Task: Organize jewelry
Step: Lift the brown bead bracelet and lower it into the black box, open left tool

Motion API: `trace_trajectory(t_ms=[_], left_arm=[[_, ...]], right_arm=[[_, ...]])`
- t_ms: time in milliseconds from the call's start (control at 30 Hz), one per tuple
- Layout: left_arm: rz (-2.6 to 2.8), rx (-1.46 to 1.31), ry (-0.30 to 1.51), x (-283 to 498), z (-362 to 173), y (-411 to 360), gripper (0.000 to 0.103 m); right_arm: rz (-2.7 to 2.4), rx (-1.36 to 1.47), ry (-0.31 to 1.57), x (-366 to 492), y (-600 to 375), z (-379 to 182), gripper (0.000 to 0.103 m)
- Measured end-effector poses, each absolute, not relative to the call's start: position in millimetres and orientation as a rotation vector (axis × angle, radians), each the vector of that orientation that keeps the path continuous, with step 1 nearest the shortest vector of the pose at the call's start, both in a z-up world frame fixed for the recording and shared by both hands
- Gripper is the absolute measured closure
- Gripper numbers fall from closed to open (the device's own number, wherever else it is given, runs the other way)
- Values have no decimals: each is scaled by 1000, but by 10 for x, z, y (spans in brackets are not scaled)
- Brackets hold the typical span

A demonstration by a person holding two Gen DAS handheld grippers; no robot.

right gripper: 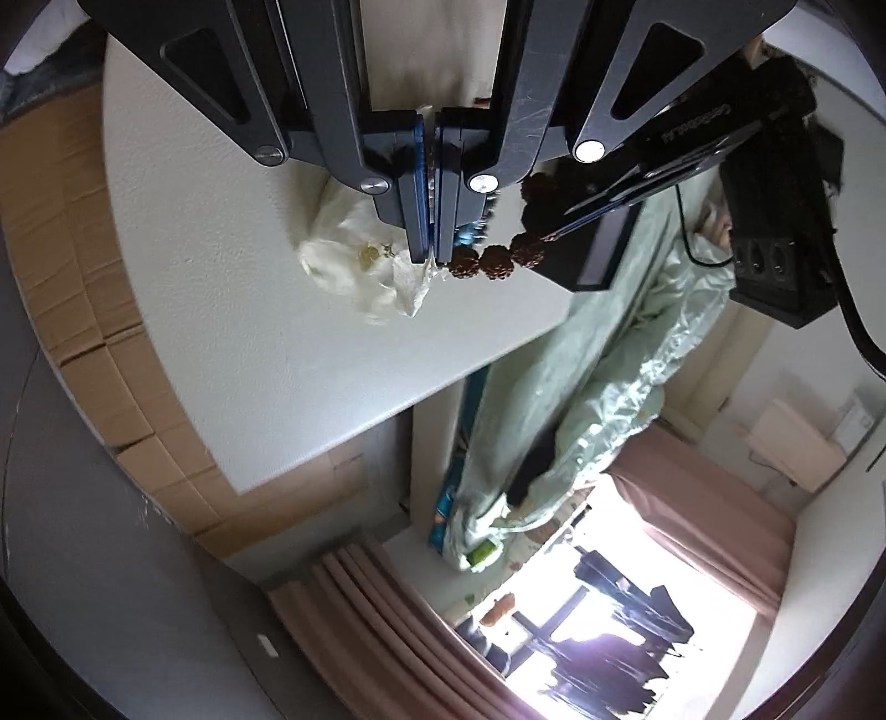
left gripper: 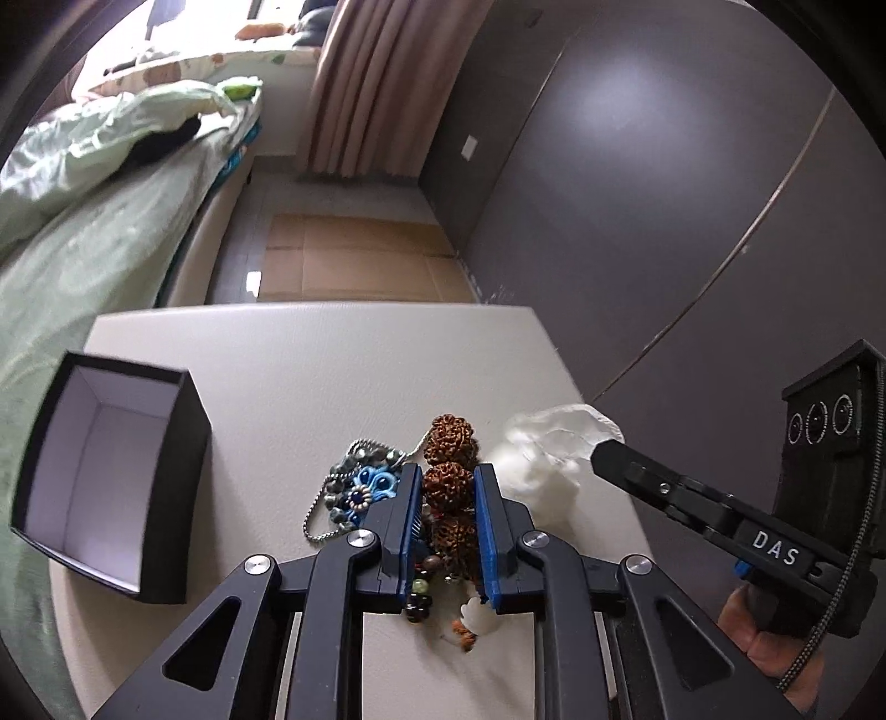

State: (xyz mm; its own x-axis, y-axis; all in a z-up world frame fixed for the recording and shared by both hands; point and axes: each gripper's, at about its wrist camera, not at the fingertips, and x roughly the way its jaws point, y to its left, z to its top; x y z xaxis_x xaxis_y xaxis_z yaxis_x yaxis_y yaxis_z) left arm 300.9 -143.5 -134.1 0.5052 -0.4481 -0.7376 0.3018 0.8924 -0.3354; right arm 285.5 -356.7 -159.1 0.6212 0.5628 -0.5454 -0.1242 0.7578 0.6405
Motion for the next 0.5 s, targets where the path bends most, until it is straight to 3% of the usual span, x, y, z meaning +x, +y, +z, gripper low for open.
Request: trace_trajectory(t_ms=[500], left_arm=[[-421,-159,782,2692,-599,-1084,84]], right_arm=[[471,583,707,2566,-3372,-1039,99]])
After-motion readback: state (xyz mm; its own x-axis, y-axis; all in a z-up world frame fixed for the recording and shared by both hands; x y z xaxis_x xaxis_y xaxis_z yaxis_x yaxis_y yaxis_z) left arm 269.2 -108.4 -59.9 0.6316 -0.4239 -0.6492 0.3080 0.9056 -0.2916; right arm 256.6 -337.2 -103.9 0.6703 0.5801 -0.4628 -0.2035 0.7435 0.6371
